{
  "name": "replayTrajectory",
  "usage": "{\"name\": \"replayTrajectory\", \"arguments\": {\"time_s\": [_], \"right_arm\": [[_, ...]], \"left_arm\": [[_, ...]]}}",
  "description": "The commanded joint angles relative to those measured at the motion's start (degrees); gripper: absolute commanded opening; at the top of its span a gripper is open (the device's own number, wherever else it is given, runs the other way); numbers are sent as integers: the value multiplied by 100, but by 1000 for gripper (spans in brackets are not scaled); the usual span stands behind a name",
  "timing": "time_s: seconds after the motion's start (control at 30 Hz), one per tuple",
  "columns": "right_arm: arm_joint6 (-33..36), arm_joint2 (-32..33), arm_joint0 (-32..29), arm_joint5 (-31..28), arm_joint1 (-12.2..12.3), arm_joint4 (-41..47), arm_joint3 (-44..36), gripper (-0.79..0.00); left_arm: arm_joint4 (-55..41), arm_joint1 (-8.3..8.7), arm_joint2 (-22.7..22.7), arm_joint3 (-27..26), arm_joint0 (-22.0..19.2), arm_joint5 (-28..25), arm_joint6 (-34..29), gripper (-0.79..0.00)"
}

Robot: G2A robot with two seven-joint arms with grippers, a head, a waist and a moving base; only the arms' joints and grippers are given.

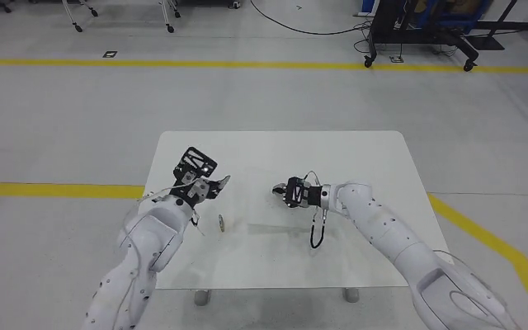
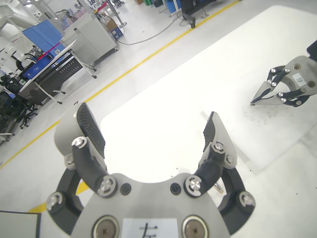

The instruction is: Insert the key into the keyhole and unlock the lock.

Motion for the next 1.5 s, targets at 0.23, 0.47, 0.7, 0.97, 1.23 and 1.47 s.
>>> {"name": "replayTrajectory", "arguments": {"time_s": [0.23, 0.47, 0.7, 0.97, 1.23, 1.47], "right_arm": [[-424, 14, -2, 206, 32, -137, 74, -785], [-378, 36, 136, 187, 0, -33, 105, -785], [-145, -105, 300, 86, -172, 250, 489, -785], [-1174, -98, 348, -69, -169, 294, 751, -785], [-2049, -13, 211, -351, 18, 32, 565, -785], [-2049, -13, 211, -351, 18, 32, 565, -785]], "left_arm": [[243, -505, 1815, 2157, -2048, 448, -1106, 0], [44, -793, 2326, 3422, -2598, 657, -990, 0], [41, -967, 2532, 4386, -2849, 721, -698, 0], [-408, -1001, 2154, 4355, -2812, 897, -108, 0], [-796, -733, 1248, 3177, -2010, 545, 509, 0], [-1061, -733, 1165, 3193, -1842, 520, 976, 0]]}}
